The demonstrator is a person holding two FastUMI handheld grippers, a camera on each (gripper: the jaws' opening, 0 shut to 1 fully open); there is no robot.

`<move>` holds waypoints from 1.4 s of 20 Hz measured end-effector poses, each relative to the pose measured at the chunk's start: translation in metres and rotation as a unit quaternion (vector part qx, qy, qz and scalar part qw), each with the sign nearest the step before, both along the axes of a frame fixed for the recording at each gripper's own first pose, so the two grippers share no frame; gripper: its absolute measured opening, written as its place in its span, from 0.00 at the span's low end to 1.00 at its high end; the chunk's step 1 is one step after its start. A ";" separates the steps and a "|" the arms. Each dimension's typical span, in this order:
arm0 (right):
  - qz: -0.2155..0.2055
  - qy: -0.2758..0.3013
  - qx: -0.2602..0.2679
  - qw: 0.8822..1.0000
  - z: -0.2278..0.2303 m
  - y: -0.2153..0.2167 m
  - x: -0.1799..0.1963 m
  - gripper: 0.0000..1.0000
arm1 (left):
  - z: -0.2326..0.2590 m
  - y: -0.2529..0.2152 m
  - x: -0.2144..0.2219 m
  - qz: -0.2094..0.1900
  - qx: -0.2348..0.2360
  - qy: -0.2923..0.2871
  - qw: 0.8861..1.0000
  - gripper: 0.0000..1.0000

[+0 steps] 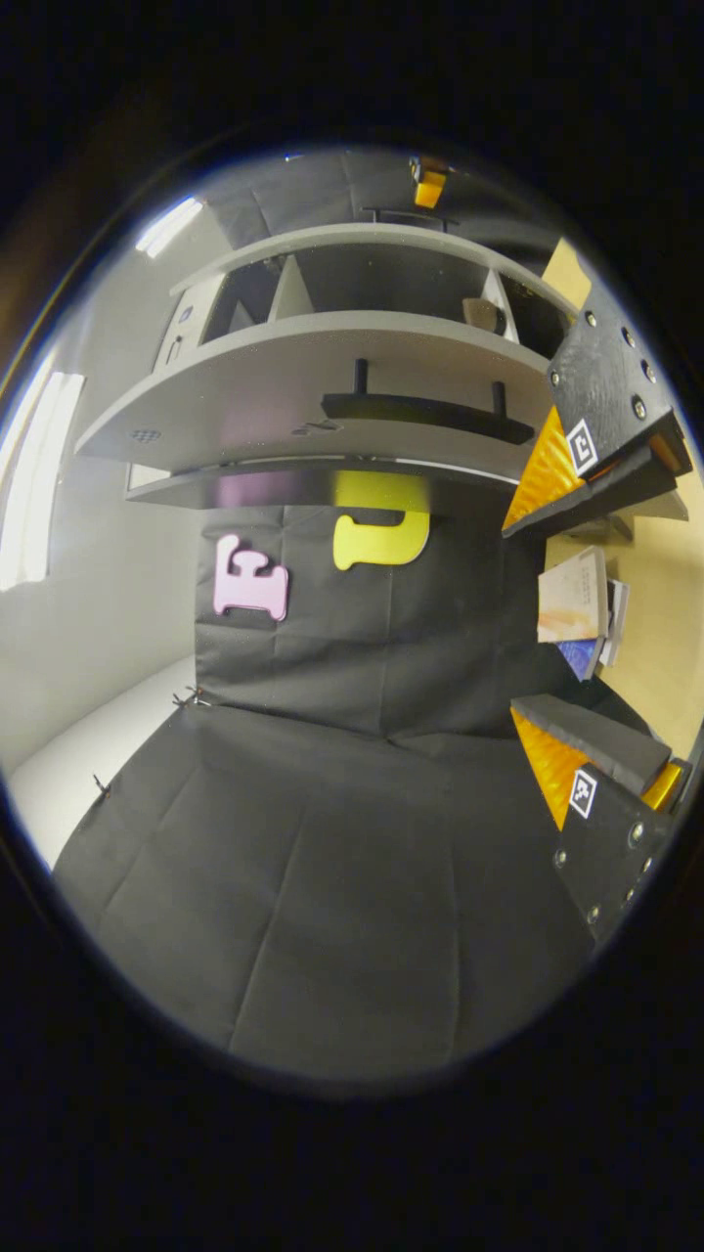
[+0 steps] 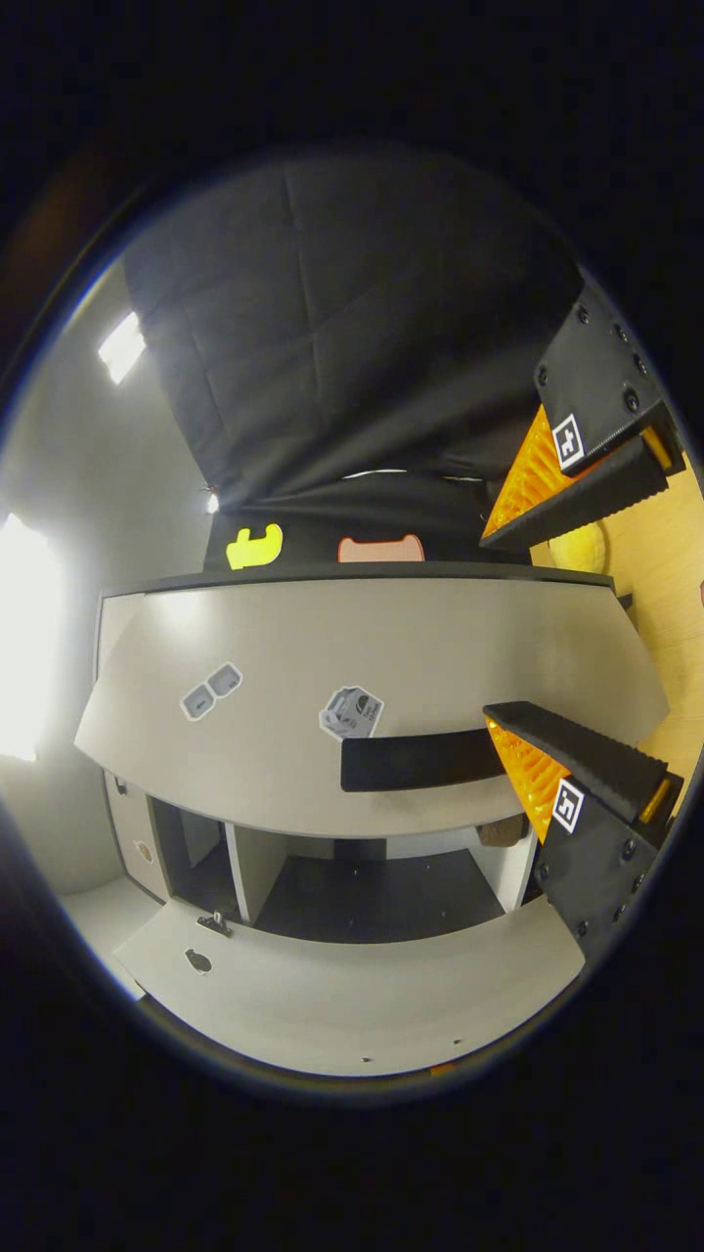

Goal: Grab one shoe with the right hand and put it into the shoe cabinet, grab the other shoe with the left hand and put it into the shoe cabinet; then close the right door with the right hand and the left door with the left hand.

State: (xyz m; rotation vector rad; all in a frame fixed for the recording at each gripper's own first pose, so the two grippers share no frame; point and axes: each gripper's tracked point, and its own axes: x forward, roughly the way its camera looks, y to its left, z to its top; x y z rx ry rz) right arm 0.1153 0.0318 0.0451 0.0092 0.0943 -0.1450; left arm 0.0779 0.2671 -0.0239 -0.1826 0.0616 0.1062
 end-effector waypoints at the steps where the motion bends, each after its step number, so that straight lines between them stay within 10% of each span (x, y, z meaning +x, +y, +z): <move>1: -0.005 -0.004 -0.004 1.000 0.002 -0.005 -0.003 0.99 | 0.002 -0.004 0.008 -0.001 -0.003 -0.002 1.000 0.94; 8: -0.018 -0.038 -0.053 0.998 0.014 -0.046 -0.021 0.98 | 0.021 -0.047 0.031 -0.020 -0.012 -0.020 1.000 0.94; 17: 0.023 -0.029 -0.047 0.998 0.003 -0.083 0.006 0.97 | 0.036 -0.052 0.030 0.051 0.026 -0.020 0.998 0.90; 28: 0.062 -0.028 -0.062 0.996 -0.003 -0.100 0.026 0.97 | 0.044 -0.123 0.020 0.017 0.017 -0.028 0.999 0.95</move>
